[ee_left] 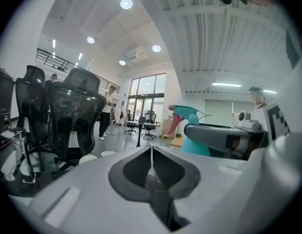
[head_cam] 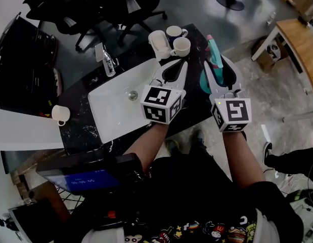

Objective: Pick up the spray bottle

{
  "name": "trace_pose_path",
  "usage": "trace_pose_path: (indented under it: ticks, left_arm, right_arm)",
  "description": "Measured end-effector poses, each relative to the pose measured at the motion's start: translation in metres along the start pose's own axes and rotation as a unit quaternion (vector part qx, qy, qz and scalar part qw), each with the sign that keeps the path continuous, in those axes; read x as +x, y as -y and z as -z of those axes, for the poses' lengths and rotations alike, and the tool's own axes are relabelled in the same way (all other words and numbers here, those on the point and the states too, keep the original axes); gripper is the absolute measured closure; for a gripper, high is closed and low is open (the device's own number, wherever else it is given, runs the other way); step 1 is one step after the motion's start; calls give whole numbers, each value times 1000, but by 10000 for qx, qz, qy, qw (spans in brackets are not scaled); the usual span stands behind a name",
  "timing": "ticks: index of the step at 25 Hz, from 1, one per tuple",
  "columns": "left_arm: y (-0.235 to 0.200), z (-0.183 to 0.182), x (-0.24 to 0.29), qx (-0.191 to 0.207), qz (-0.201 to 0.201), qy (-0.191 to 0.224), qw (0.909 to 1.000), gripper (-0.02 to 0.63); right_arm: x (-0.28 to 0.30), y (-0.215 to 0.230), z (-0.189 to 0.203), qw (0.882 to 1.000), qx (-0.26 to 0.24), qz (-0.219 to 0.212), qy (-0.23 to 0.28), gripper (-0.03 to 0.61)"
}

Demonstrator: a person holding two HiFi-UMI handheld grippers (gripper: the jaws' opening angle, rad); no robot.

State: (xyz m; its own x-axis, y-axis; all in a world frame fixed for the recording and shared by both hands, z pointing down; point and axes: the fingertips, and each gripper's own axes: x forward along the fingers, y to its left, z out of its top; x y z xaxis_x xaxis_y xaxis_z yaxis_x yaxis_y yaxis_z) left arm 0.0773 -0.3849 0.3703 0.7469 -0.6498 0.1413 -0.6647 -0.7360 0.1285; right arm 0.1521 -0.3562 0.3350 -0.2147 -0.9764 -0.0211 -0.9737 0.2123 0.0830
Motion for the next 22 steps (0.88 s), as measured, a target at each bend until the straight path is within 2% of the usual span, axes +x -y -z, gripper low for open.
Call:
trace_pose_path:
  ticks: [10,22]
  left_arm:
    - [-6,-20,-29,161,-74,198,9996,609]
    - [-4,-22,-34,161,-112,290,9994,609]
  right_arm:
    - [-25,-22,-14,9999,91,61,132,393]
    - [-27,-13,-16,9997,49,186,115,393]
